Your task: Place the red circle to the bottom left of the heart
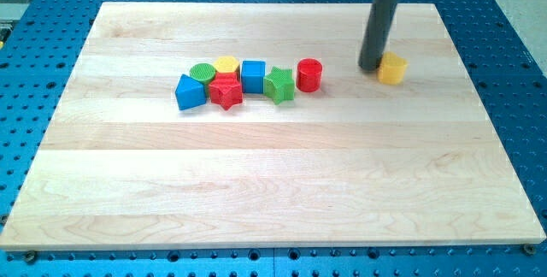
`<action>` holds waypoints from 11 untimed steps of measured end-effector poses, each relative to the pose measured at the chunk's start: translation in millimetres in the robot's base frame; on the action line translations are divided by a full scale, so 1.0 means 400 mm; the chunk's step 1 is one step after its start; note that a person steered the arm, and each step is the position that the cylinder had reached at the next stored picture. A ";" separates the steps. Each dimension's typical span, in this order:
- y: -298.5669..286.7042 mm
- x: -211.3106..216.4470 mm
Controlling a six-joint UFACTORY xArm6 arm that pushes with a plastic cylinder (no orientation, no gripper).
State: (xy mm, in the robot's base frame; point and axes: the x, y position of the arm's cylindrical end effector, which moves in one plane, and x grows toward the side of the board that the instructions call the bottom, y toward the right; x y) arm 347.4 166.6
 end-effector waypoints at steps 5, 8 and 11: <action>-0.334 0.076; -0.194 0.215; -0.117 0.239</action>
